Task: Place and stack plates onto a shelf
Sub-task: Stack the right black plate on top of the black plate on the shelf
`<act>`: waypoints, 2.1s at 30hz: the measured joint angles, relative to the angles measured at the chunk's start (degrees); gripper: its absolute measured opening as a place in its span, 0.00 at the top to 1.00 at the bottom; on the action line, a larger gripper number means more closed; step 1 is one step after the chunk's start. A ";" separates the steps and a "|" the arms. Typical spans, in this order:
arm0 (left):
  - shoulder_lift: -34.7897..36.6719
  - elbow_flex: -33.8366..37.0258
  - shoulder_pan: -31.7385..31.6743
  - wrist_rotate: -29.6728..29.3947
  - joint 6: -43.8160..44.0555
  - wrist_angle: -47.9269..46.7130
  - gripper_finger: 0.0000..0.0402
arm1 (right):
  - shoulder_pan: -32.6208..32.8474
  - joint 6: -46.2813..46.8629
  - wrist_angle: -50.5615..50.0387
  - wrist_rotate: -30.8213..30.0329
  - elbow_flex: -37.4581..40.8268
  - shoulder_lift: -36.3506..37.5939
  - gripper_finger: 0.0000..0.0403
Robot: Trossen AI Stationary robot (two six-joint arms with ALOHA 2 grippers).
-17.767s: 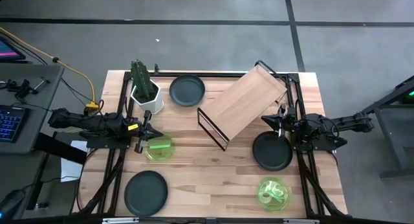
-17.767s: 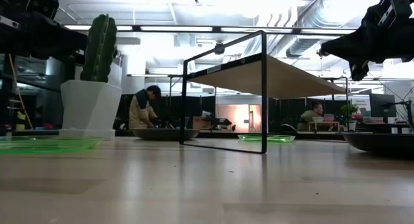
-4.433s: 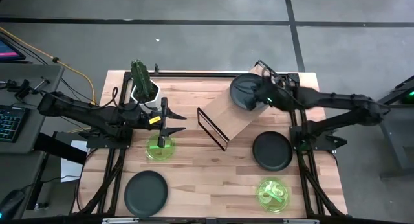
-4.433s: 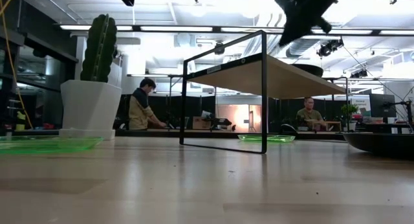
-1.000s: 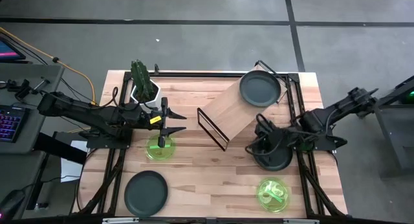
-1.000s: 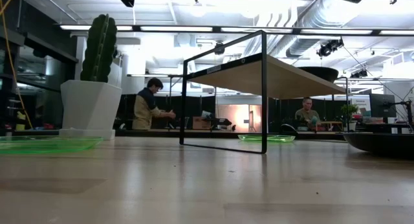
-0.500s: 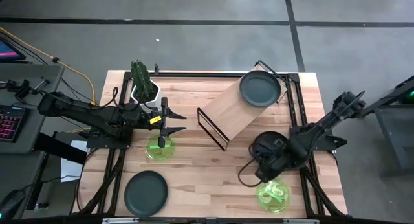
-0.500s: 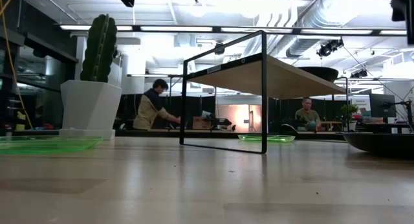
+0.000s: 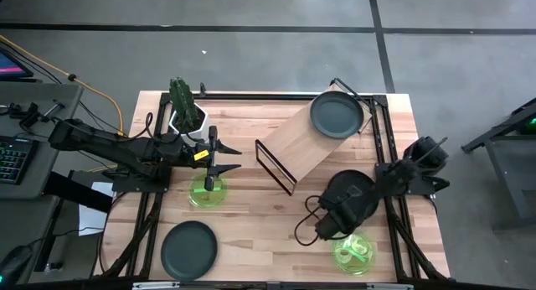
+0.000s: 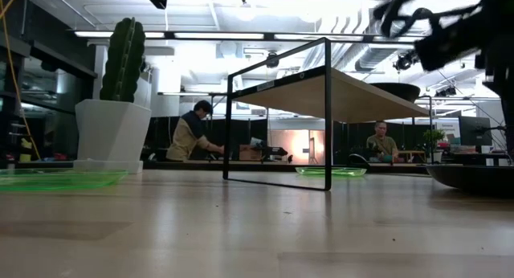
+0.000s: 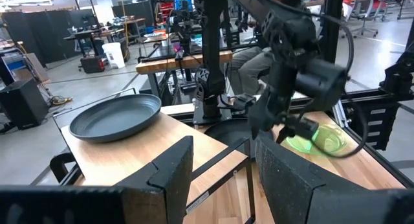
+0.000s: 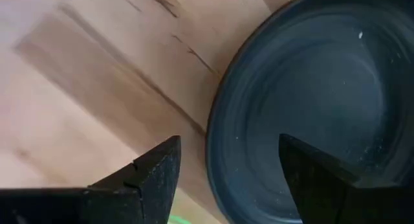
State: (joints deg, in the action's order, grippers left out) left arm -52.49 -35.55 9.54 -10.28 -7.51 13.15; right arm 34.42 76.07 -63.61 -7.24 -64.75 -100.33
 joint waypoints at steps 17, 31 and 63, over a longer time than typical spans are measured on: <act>0.00 0.00 0.00 0.02 1.31 -0.28 0.61 | -0.68 3.94 1.04 0.14 0.00 -2.09 0.53; 0.00 0.00 -0.02 0.04 2.38 -1.61 0.61 | -3.43 0.90 9.43 8.02 6.37 -1.83 0.58; 0.02 0.00 -0.02 0.04 2.38 -0.87 0.61 | 0.31 -11.07 -2.14 12.75 -5.61 9.54 1.00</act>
State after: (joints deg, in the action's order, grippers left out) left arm -52.47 -35.55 9.52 -10.24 -5.13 12.27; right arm 34.73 65.00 -65.76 5.51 -70.36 -90.78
